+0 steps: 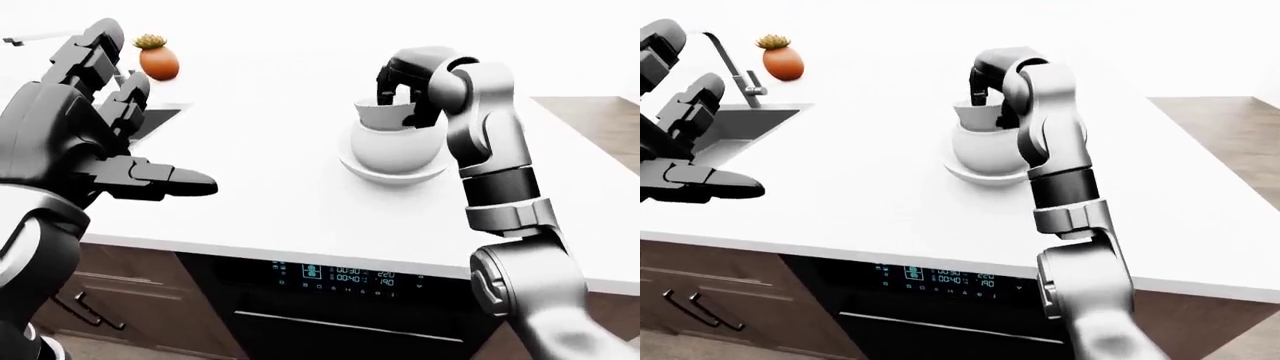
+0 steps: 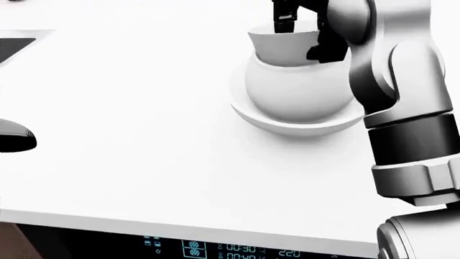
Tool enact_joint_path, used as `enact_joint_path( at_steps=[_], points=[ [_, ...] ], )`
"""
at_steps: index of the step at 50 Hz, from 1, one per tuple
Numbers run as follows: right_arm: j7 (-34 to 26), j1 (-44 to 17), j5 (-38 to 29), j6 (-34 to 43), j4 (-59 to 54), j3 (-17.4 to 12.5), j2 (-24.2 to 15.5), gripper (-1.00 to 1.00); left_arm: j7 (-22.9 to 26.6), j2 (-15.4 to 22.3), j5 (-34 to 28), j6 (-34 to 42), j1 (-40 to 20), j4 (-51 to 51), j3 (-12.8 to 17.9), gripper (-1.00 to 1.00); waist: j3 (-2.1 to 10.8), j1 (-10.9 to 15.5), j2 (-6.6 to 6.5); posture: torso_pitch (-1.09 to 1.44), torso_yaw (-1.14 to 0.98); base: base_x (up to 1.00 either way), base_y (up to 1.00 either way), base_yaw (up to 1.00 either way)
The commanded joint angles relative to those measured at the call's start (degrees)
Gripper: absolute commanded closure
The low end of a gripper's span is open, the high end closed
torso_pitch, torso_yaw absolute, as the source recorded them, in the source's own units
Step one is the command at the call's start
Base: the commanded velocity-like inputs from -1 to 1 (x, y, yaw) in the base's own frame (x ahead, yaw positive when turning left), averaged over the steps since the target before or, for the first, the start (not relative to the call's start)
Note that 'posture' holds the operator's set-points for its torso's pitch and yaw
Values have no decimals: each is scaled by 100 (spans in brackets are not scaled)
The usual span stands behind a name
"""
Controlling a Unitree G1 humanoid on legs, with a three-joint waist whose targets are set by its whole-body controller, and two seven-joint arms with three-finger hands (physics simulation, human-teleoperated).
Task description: Stack the bowls from largest to smallest.
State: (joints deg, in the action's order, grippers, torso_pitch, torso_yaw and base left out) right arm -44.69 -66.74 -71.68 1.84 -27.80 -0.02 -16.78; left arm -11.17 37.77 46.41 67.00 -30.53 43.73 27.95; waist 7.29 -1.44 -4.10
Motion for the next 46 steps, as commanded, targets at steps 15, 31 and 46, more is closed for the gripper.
enact_joint_path(
  at_steps=[15, 31, 46],
  points=[
    [-1198, 85, 463, 36, 2175, -473, -551, -17, -9, -34, -205, 5, -359, 61, -41, -100, 94, 18, 66, -25, 0, 0, 0, 0],
    [-1897, 2919, 3367, 1198, 5420, -3054, -3181, -29, -308, 108, 77, 280, -793, -74, -6, -100, 64, 92, 308, -25, 0, 0, 0, 0],
    [172, 5752, 6343, 2362, 6780, -7083, -2618, -100, -1468, 1012, 2210, -2157, 1448, -256, 2777, -100, -4, 52, 353, -25, 0, 0, 0, 0]
  ],
)
